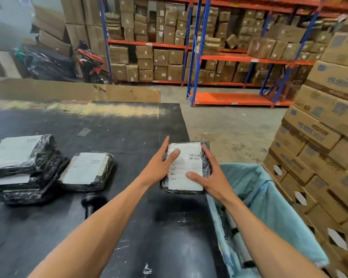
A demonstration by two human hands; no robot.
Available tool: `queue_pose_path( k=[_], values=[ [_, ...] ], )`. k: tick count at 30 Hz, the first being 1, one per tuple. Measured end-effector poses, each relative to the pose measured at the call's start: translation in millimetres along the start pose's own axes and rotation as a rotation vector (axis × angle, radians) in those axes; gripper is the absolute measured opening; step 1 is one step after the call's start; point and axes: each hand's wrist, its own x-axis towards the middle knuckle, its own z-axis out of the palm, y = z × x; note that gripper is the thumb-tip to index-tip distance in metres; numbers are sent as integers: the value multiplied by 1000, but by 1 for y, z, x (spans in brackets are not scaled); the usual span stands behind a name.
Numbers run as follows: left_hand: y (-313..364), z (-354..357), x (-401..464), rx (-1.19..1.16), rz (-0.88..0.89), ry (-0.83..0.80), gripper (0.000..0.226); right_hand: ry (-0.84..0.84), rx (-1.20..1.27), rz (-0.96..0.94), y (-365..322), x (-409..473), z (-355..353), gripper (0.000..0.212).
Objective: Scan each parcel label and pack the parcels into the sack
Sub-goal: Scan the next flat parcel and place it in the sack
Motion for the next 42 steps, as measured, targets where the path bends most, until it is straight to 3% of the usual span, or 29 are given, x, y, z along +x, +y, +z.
queue_pose_path(
  k=[2,5,9,12,15,19,26,33,38,42],
  values=[
    [-5,34,15,62,-55,-36,87,39,-6,35,19,-6,-38,106],
    [-22,80,32,251,-107,-23,82,68,-22,90,50,-13,-95,105],
    [-60,134,36,523,-129,-135,83,40,-6,203,92,-25,-148,104],
    [-85,167,32,749,-45,-197,85,25,27,323,132,-38,-165,112],
    [-97,179,34,971,38,-166,81,-95,-6,455,174,-51,-168,121],
    [-101,181,36,1058,21,-166,77,-305,-72,641,221,-69,-147,140],
    [-104,180,35,1128,1,-193,84,-433,-99,863,275,-104,-94,135],
    [-110,181,36,1160,21,-178,84,-509,-194,877,300,-128,-85,126],
    [-108,182,35,1167,9,-192,84,-846,-825,824,309,-120,-59,121],
    [-104,182,36,1175,-4,-204,83,-1030,-1004,574,312,-128,-46,108]
  ],
)
